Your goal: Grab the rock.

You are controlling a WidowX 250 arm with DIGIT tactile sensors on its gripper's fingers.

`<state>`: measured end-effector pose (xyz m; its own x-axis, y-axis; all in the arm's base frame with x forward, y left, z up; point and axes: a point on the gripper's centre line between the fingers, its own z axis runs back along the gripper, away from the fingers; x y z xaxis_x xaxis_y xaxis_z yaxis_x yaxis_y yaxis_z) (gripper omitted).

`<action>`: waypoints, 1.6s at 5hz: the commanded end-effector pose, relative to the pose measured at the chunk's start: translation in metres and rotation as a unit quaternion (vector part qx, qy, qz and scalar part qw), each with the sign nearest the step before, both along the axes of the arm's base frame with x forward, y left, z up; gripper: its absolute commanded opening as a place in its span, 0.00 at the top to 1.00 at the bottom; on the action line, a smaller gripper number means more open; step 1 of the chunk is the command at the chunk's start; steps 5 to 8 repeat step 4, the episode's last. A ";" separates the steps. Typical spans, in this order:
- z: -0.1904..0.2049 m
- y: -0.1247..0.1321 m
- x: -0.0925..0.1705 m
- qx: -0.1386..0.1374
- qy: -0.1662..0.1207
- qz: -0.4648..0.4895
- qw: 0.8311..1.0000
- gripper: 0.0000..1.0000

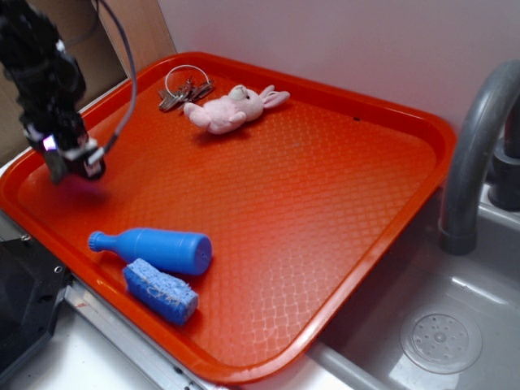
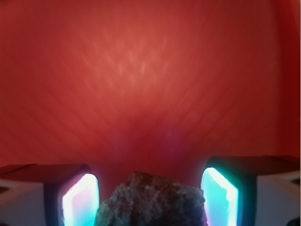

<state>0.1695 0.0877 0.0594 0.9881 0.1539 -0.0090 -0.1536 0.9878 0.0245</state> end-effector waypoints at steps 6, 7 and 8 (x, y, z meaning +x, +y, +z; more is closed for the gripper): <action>0.147 -0.113 0.040 -0.003 -0.135 -0.115 0.984 1.00; 0.147 -0.113 0.040 -0.003 -0.135 -0.115 0.984 1.00; 0.147 -0.113 0.040 -0.003 -0.135 -0.115 0.984 1.00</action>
